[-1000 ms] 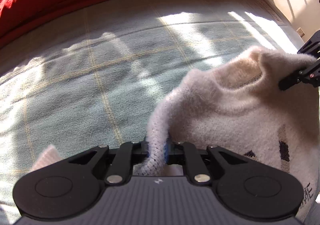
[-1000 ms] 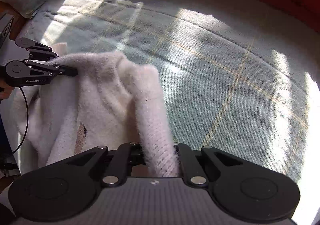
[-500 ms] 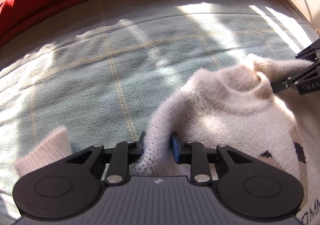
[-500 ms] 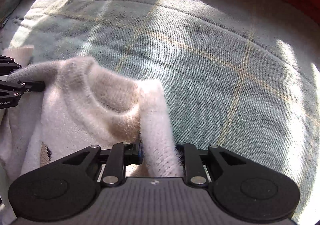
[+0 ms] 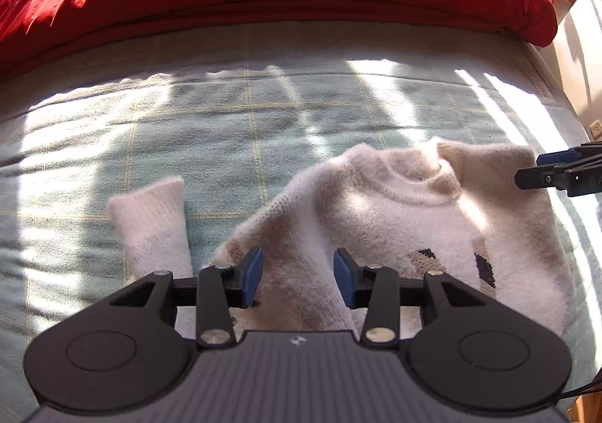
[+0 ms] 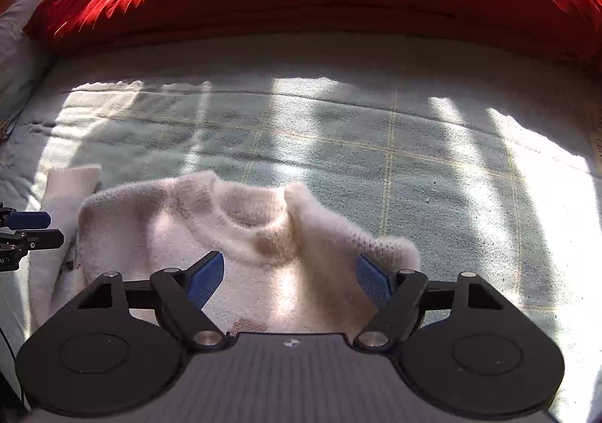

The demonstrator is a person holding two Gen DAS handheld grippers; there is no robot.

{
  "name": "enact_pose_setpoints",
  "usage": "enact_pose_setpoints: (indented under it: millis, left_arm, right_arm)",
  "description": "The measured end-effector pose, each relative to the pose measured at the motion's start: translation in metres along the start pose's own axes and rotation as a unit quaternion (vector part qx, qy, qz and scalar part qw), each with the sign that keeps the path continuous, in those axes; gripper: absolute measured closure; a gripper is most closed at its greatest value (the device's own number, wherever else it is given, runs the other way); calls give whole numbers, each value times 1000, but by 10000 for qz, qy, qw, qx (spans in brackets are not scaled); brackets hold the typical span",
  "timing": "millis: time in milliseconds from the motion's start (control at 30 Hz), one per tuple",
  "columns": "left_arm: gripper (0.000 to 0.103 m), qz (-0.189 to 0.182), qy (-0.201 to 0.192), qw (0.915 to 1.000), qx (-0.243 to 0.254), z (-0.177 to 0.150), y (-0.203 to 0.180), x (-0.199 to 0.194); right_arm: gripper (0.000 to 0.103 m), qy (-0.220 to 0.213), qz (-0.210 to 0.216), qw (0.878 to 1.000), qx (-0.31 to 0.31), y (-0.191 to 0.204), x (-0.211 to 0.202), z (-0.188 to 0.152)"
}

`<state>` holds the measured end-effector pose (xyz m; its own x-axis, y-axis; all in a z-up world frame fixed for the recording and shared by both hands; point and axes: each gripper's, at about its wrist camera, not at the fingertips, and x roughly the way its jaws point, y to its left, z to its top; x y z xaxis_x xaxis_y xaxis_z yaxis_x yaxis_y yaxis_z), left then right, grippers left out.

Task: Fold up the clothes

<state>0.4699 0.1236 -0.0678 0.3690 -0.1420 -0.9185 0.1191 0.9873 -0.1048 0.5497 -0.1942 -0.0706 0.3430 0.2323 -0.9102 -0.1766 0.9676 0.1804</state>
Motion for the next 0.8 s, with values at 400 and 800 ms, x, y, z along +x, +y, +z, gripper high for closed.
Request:
enact_pose_setpoints:
  millis: [400,800]
  left_arm:
    - [40,-469,63,9988,129,-89,-77,-35]
    - [35,-485,-806,9909,966,-187,-134,-44]
  right_arm:
    - [17,-198,196,9983,514,20,-60,-97]
    - [13,-1005,34,9942,370,21,-66,-211]
